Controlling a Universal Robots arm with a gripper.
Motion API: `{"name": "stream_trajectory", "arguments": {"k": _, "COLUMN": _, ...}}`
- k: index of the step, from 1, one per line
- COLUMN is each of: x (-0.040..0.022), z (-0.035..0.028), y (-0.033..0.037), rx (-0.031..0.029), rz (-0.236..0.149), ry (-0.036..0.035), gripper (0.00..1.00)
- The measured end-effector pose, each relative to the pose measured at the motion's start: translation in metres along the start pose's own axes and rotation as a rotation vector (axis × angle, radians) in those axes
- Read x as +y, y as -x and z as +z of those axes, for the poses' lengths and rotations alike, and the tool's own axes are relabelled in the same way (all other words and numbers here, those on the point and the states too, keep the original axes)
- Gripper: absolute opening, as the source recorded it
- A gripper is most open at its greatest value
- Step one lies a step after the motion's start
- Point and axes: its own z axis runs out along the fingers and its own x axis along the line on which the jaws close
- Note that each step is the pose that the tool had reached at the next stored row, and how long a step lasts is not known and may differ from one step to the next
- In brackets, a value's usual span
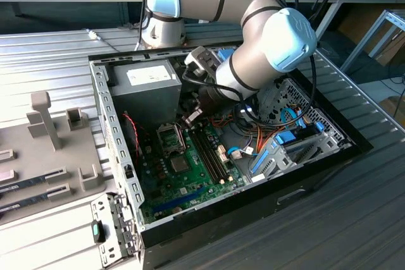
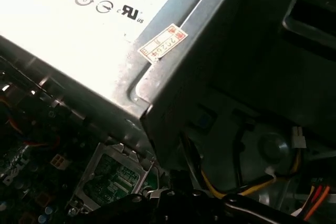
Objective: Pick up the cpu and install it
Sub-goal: 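Close the cpu cover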
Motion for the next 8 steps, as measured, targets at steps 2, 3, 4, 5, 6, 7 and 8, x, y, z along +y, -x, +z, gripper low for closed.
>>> {"name": "stream_trajectory", "arguments": {"k": 2, "x": -0.0007, "z": 0.0017, "y": -0.0002, "rx": -0.0008, "rz": -0.001, "ry": 0.0016, "gripper": 0.11}}
{"name": "stream_trajectory", "arguments": {"k": 3, "x": -0.0009, "z": 0.0028, "y": -0.0005, "rx": -0.0016, "rz": -0.001, "ry": 0.0029, "gripper": 0.11}}
{"name": "stream_trajectory", "arguments": {"k": 4, "x": -0.001, "z": 0.0035, "y": -0.0009, "rx": -0.0023, "rz": -0.001, "ry": 0.0039, "gripper": 0.11}}
{"name": "stream_trajectory", "arguments": {"k": 5, "x": -0.0012, "z": 0.0043, "y": -0.0024, "rx": -0.0033, "rz": -0.002, "ry": 0.0057, "gripper": 0.11}}
{"name": "stream_trajectory", "arguments": {"k": 6, "x": -0.0017, "z": 0.0045, "y": -0.0039, "rx": -0.0037, "rz": -0.002, "ry": 0.0063, "gripper": 0.11}}
{"name": "stream_trajectory", "arguments": {"k": 7, "x": -0.0026, "z": 0.0041, "y": -0.005, "rx": -0.0038, "rz": -0.002, "ry": 0.0068, "gripper": 0.11}}
{"name": "stream_trajectory", "arguments": {"k": 8, "x": -0.0038, "z": 0.0037, "y": -0.0063, "rx": -0.004, "rz": -0.002, "ry": 0.0072, "gripper": 0.11}}
